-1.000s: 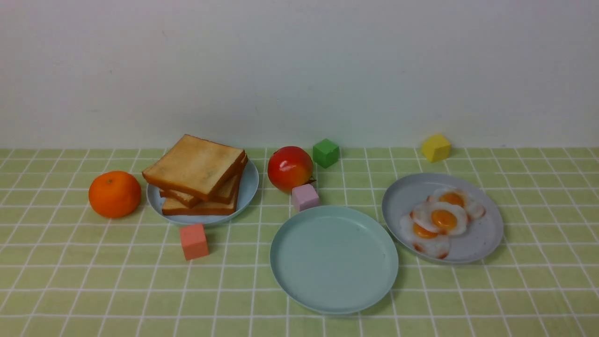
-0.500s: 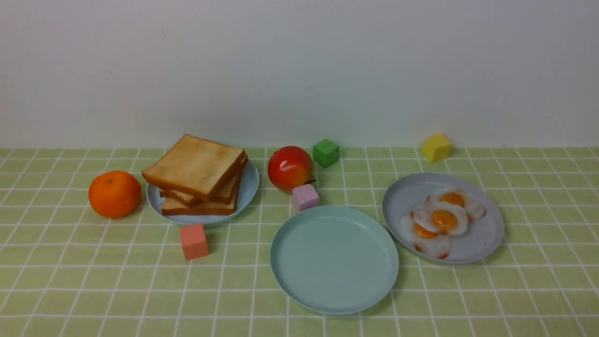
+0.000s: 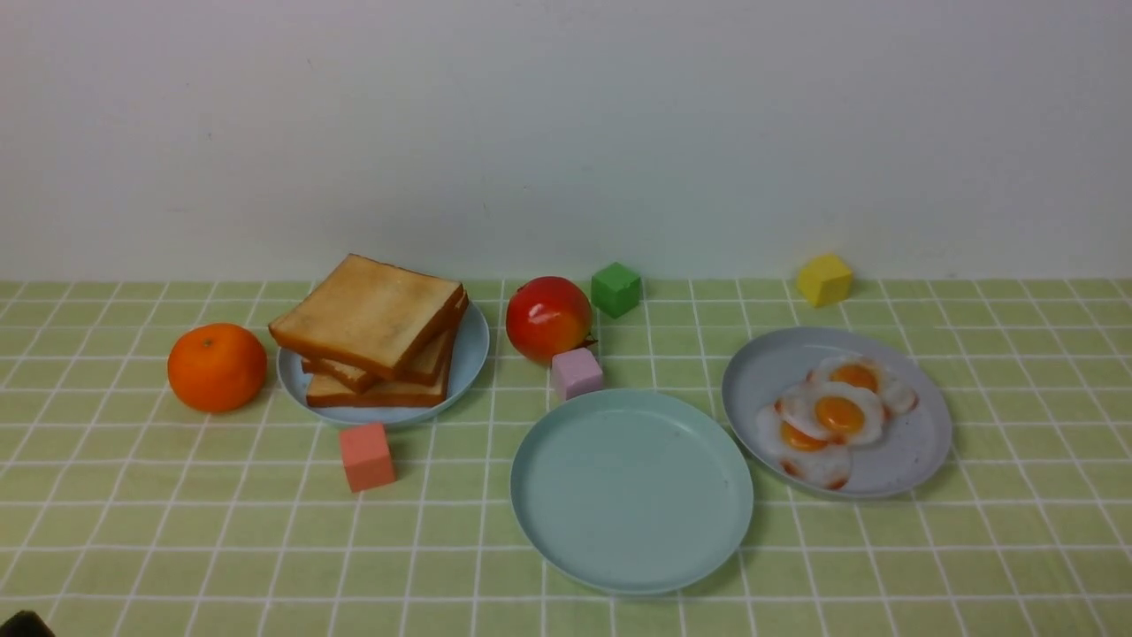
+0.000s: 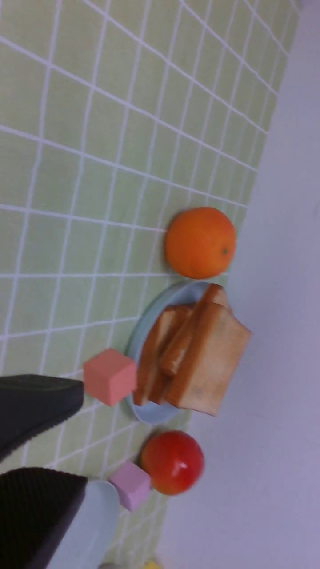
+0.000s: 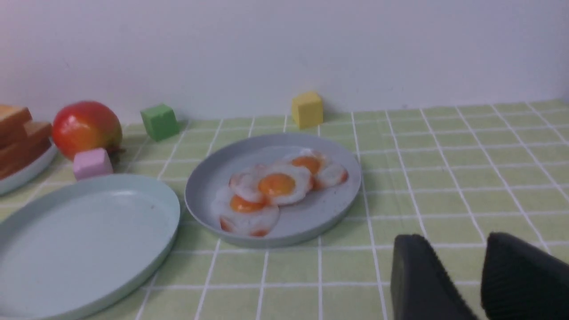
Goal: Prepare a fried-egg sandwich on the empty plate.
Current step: Use the left arm to grab a slice of bread
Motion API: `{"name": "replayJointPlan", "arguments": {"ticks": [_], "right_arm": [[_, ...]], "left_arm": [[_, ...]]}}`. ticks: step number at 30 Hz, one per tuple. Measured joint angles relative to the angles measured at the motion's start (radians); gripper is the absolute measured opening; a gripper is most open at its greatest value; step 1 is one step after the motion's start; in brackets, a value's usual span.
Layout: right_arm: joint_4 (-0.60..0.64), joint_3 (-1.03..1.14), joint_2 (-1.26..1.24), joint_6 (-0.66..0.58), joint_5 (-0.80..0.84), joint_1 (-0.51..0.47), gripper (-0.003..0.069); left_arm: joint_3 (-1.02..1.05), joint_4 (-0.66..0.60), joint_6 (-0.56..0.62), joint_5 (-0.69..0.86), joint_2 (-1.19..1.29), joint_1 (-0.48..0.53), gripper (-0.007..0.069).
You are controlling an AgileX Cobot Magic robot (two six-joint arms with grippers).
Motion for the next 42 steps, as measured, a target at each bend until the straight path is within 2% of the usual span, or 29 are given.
{"name": "replayJointPlan", "arguments": {"ticks": [13, 16, 18, 20, 22, 27, 29, 31, 32, 35, 37, 42], "right_arm": [[0.018, 0.000, 0.000, 0.028, -0.167, 0.000, 0.0241], [0.051, 0.000, 0.000, 0.071, -0.260, 0.000, 0.0242], [0.085, 0.000, 0.000, 0.134, -0.391, 0.000, 0.0241], [0.111, -0.011, 0.000, 0.165, -0.439, 0.000, 0.0241], [0.134, -0.059, 0.008, 0.181, -0.447, 0.000, 0.0241], [0.163, -0.260, 0.117, 0.208, -0.401, 0.000, 0.0241], [0.170, -0.448, 0.226, 0.230, -0.323, 0.000, 0.0241], [0.174, -0.564, 0.309, 0.236, -0.255, 0.000, 0.0241], [0.174, -0.576, 0.327, 0.236, -0.237, 0.000, 0.0241], [0.171, -0.733, 0.487, 0.235, -0.076, 0.000, 0.0241], [0.166, -0.765, 0.558, 0.235, 0.003, 0.000, 0.0241], [0.117, -0.772, 0.667, 0.235, 0.143, 0.000, 0.0241]], "left_arm": [[0.000, 0.004, -0.003, -0.046, 0.000, 0.000, 0.0238], [0.000, -0.018, -0.030, -0.116, 0.000, 0.000, 0.0238], [0.000, -0.068, -0.089, -0.295, 0.000, 0.000, 0.0238], [-0.003, -0.087, -0.110, -0.451, 0.000, 0.000, 0.0238], [-0.035, -0.096, -0.115, -0.526, 0.002, 0.000, 0.0238], [-0.236, -0.099, -0.125, -0.551, 0.118, 0.000, 0.0238], [-0.436, -0.099, -0.157, -0.445, 0.257, 0.000, 0.0238], [-0.566, -0.099, -0.179, -0.318, 0.355, 0.000, 0.0238], [-0.580, -0.099, -0.182, -0.302, 0.366, 0.000, 0.0238], [-0.768, -0.099, -0.204, 0.006, 0.569, 0.000, 0.0238], [-0.811, -0.087, -0.199, 0.139, 0.664, 0.000, 0.0238], [-0.837, -0.049, -0.170, 0.293, 0.838, 0.000, 0.0238]]}}
